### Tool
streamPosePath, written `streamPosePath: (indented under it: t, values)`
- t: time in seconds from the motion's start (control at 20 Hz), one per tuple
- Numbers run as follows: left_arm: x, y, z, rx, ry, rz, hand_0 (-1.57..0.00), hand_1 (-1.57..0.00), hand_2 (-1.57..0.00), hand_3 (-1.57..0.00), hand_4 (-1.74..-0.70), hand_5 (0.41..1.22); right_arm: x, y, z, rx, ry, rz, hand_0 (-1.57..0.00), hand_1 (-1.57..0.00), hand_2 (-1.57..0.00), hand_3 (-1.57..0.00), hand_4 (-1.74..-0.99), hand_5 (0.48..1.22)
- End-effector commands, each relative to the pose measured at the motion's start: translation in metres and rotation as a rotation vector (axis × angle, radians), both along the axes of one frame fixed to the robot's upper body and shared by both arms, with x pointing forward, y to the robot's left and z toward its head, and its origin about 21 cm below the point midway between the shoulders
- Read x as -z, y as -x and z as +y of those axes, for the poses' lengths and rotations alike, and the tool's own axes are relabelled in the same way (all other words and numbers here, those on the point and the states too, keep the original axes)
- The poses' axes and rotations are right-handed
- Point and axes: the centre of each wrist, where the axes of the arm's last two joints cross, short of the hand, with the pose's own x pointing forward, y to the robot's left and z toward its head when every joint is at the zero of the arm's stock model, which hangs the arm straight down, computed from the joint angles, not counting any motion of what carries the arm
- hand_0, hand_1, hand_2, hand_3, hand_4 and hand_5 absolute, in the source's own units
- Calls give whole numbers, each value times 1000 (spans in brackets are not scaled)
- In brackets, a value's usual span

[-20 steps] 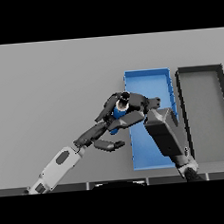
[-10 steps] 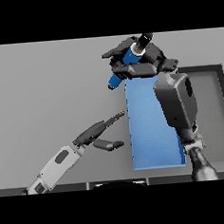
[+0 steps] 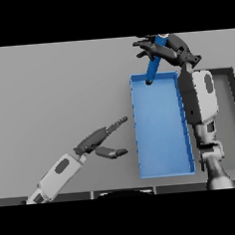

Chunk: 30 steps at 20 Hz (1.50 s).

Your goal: Pick up the blue pipe and place it into the blue bin.

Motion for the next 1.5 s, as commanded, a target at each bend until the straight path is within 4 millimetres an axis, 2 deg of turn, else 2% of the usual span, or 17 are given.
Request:
streamPosePath:
  t: [0.0,0.2,0.35,0.45,0.5,0.65,0.75,0.8,0.9,1.0,1.05,1.15,1.25,1.45]
  values:
    - [-1,-1,0,4,7,6,1,1,1,1,-828,462,14,1,-6,13,6,31,-1571,-1571,-1571,-1571,-1499,1221]
    - [-1,-2,1,6,-1,7,1,1,1,1,-825,468,64,10,-21,109,103,209,-1571,-1571,-1571,-1571,-1499,1221]
    - [-2,2,3,10,6,9,1,1,1,1,-829,470,89,22,-31,187,178,336,-1571,-1571,-1571,-1571,-1499,1221]
    - [-2,2,-3,11,-1,11,1,1,1,1,-826,470,104,28,-32,195,239,391,-1571,-1571,-1571,-1080,-1586,1221]
    - [3,3,-2,8,-3,21,1,1,1,1,-827,471,112,34,-33,189,277,418,-1571,-1571,-1571,-1178,-1569,1221]
    - [0,3,-2,5,1,14,1,1,1,1,-826,475,134,41,-30,185,366,471,-1571,-1571,-1571,-693,-1653,1205]
    - [1,2,-3,0,-1,13,1,1,1,1,-827,474,154,44,-28,192,421,545,-1571,-1571,-1571,-1009,-1583,1199]
    - [-1,2,-3,8,2,11,1,1,1,1,-829,474,160,41,-27,213,414,594,-1465,-1382,-1333,-807,-1534,1190]
    - [1,4,-7,11,-6,11,1,1,1,1,-829,476,176,36,-25,193,433,692,-937,-884,-853,-516,-1404,1159]
    - [-2,4,-6,15,-2,11,1,1,1,1,-828,476,177,33,-25,185,456,734,-599,-566,-545,-330,-1302,1182]
    - [0,4,-5,11,-14,13,1,1,1,1,-826,477,174,35,-22,137,481,708,-479,-452,-436,-264,-1264,1139]
    - [-2,2,-4,9,-1,11,1,1,1,1,-829,477,160,42,-24,66,568,609,-306,-289,-279,-169,-1215,1044]
    - [-2,4,-2,7,1,9,1,1,1,1,-830,475,155,49,-20,39,625,563,-196,-185,-178,-107,-1199,967]
    - [1,6,-5,3,4,18,1,1,1,1,-832,471,154,55,-19,37,677,549,-98,-75,-72,-43,-1188,861]
